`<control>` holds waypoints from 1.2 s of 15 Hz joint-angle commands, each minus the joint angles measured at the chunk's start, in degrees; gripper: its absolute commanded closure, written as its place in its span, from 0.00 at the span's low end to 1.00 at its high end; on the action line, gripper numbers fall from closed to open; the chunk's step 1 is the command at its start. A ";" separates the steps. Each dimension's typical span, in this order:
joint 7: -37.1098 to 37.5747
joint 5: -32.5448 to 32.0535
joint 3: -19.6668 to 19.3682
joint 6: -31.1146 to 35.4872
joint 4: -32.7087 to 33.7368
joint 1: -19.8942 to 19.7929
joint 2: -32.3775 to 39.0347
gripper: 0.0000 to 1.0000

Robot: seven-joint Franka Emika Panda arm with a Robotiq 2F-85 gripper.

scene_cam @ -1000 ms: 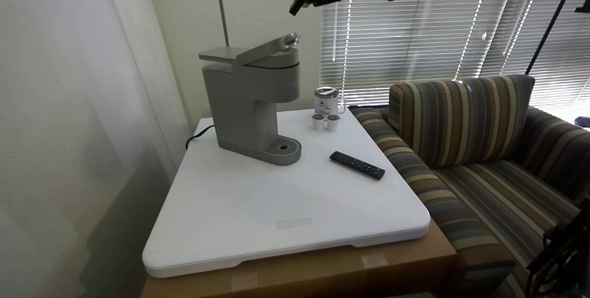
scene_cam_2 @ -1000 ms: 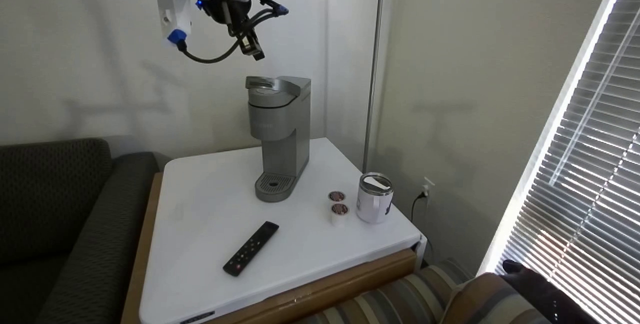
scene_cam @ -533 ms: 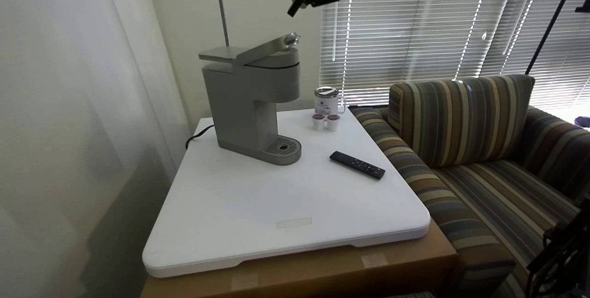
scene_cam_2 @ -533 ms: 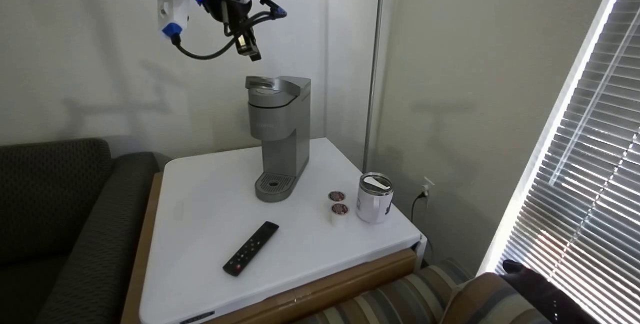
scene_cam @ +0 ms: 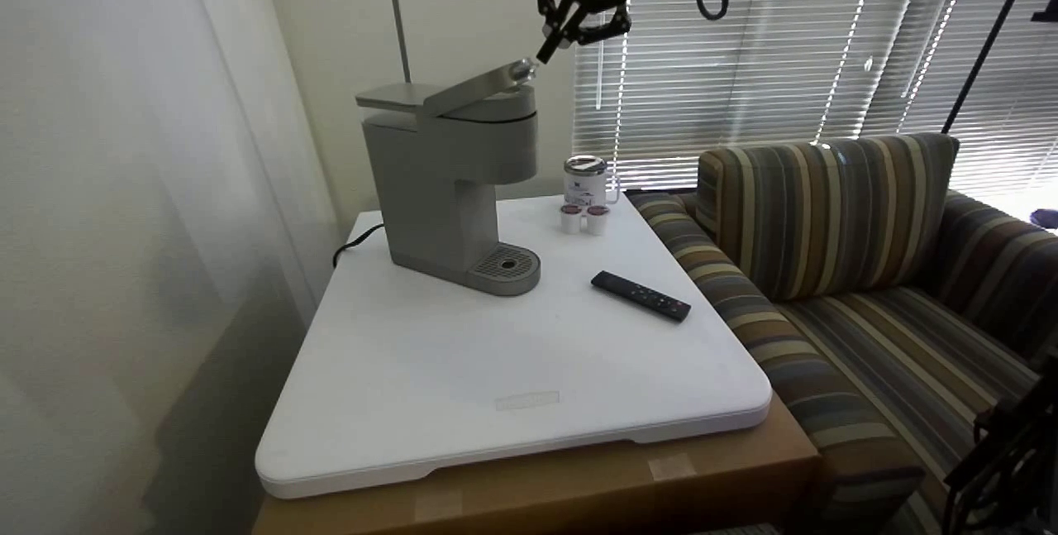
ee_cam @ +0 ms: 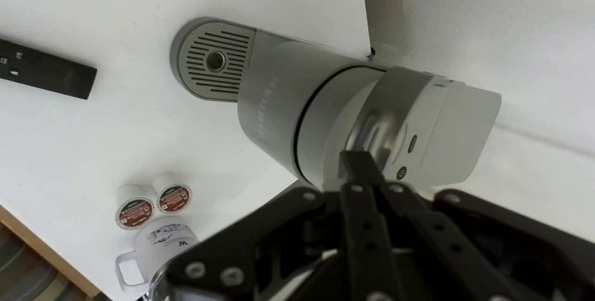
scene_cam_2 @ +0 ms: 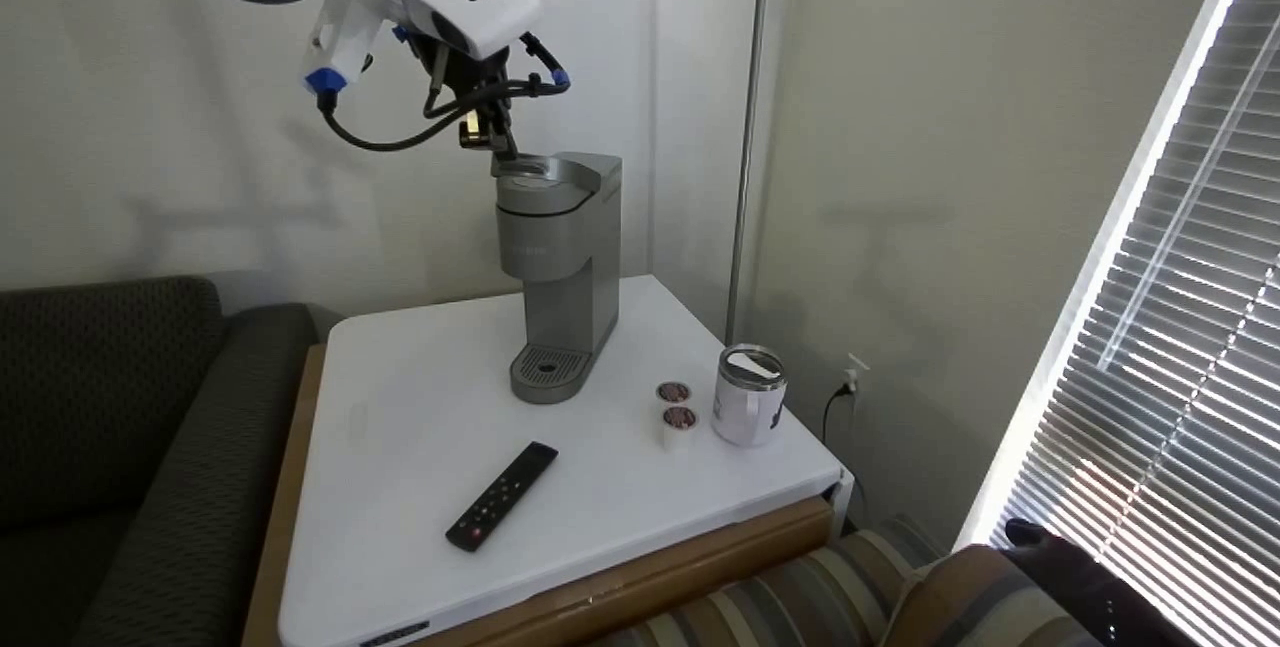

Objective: Open the coffee machine chamber

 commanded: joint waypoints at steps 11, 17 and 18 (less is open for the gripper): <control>-0.86 3.83 -0.76 -6.88 6.28 -0.80 5.76 1.00; -0.94 3.52 -0.72 -7.92 10.17 -0.88 8.13 1.00; -0.99 3.57 -0.74 -8.07 10.40 -0.90 8.26 1.00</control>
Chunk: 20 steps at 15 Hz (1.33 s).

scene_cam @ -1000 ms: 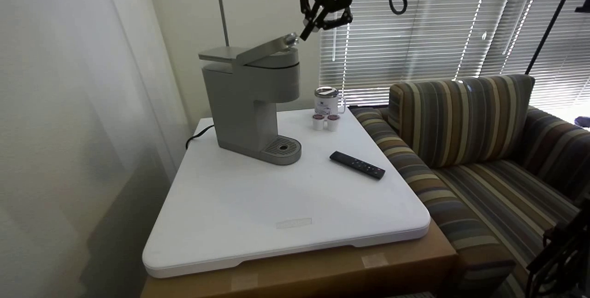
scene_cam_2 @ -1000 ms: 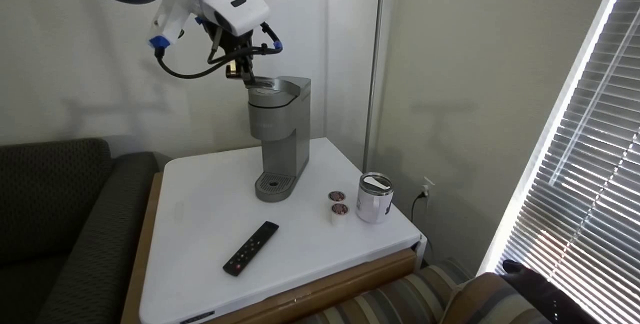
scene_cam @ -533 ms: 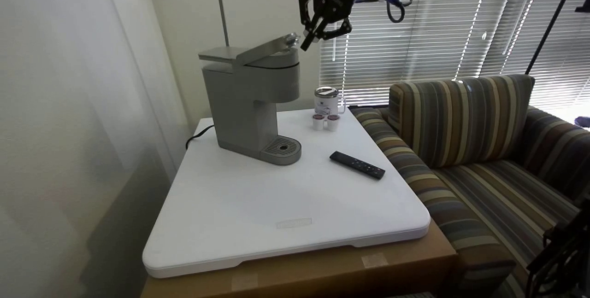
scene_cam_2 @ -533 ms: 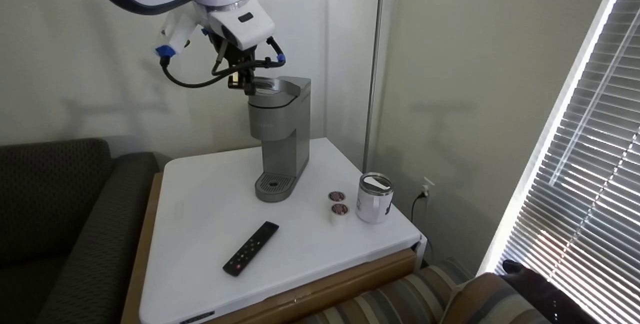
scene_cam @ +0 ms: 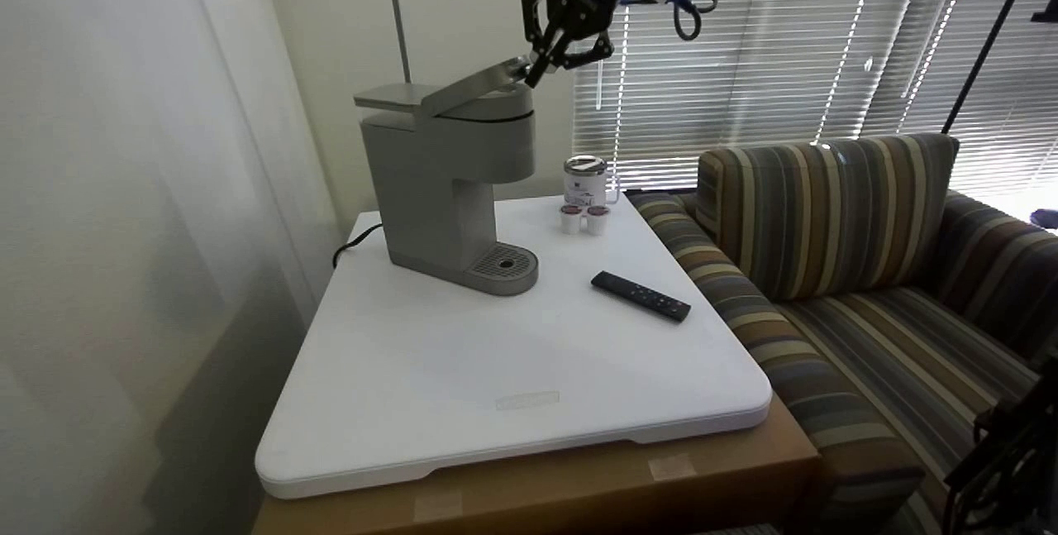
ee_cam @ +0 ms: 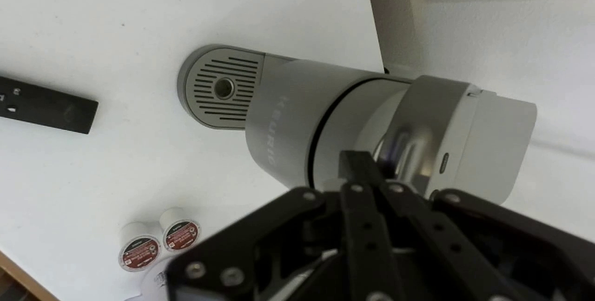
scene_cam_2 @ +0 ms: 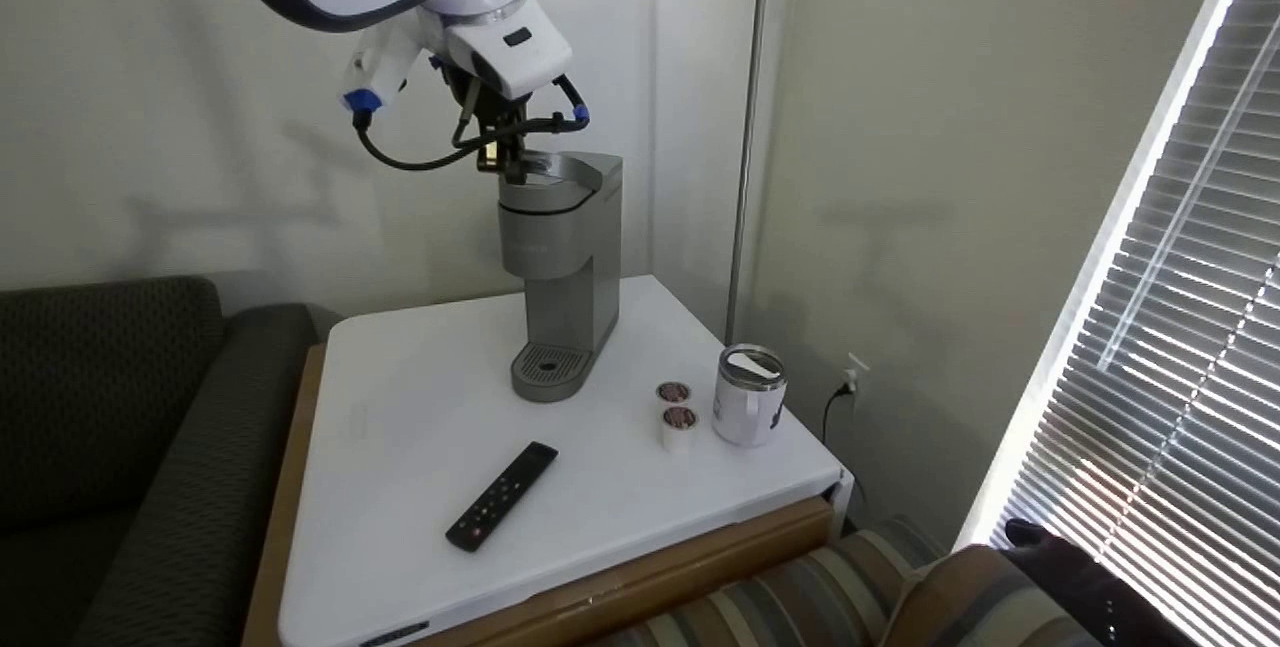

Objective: Open the coffee machine chamber

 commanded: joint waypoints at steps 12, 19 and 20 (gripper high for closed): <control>-0.45 0.27 -0.72 -0.59 0.65 0.59 0.14 0.99; 2.77 -2.20 -2.35 0.21 0.19 1.95 -0.45 1.00; 3.20 -2.70 -2.55 0.17 0.08 2.13 -0.67 1.00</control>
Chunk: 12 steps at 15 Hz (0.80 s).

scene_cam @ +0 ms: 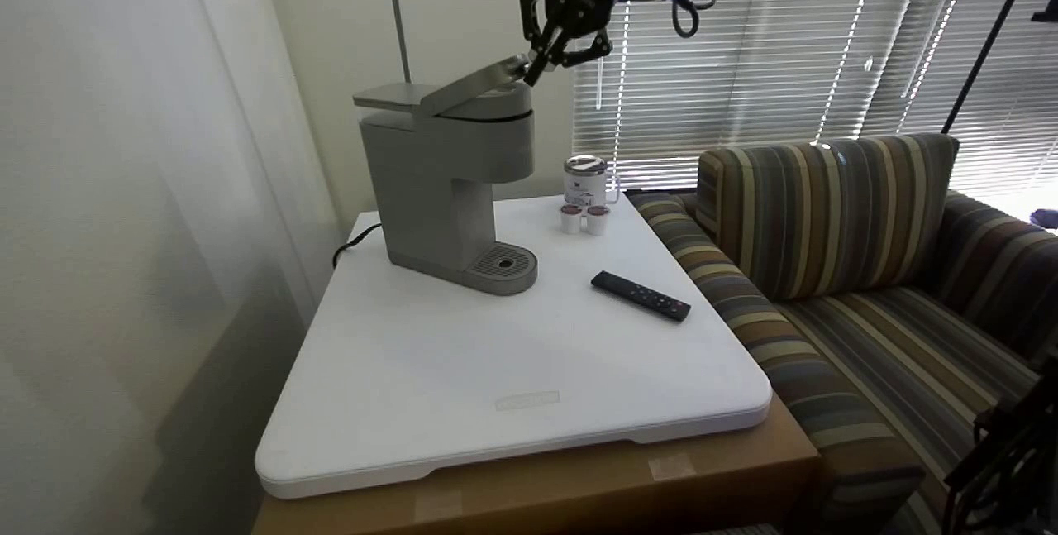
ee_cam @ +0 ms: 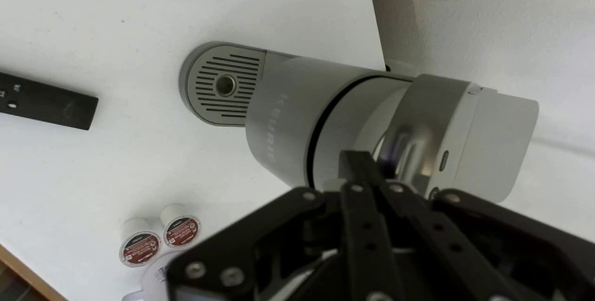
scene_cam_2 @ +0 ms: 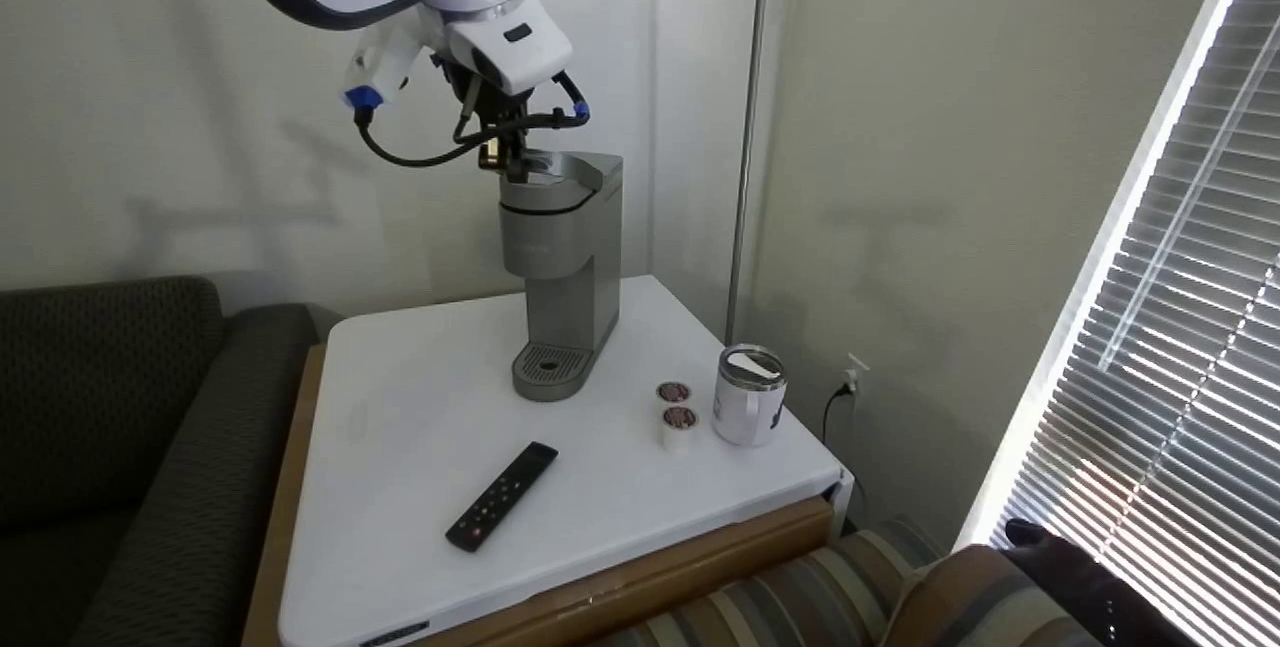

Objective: Open the coffee machine chamber

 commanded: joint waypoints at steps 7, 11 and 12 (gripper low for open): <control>5.97 -6.03 -2.31 -0.13 -0.44 1.63 -1.99 1.00; 7.49 -7.61 -2.36 -0.36 0.12 1.74 -2.06 1.00; 7.65 -7.81 -2.30 -0.43 0.29 1.78 -1.97 1.00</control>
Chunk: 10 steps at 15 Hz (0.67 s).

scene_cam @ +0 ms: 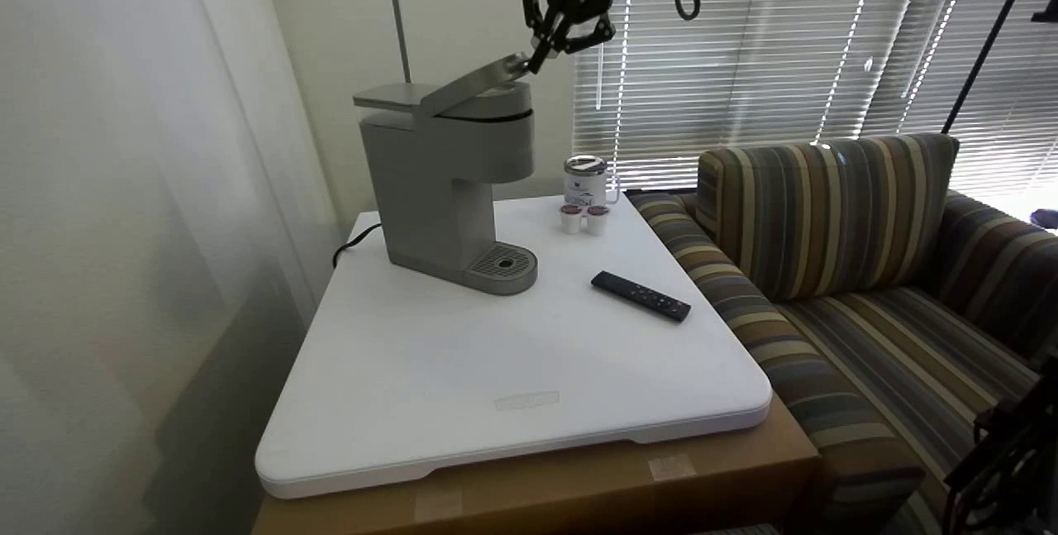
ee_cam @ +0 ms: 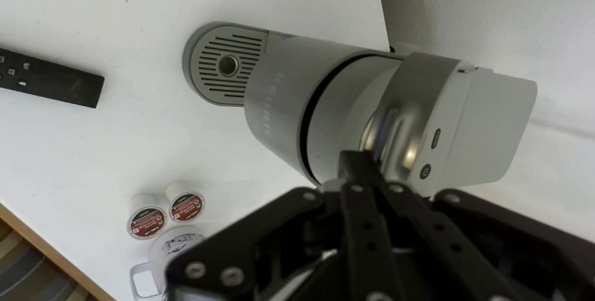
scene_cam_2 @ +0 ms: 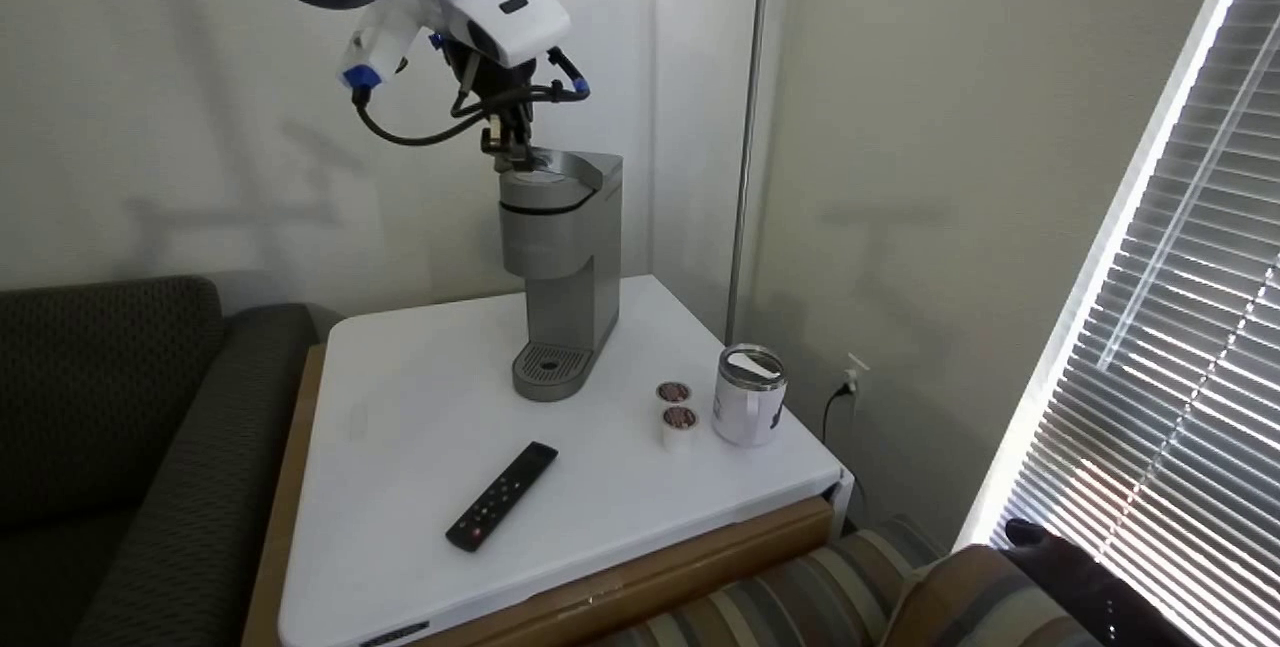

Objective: Open the coffee machine chamber

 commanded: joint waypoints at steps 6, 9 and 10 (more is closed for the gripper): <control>1.14 -0.98 -0.56 -0.56 1.32 0.71 -0.48 1.00; 1.88 -2.02 -1.00 -0.96 2.10 1.14 -0.52 1.00; 2.15 -2.54 -1.15 -0.99 2.28 1.29 -0.70 1.00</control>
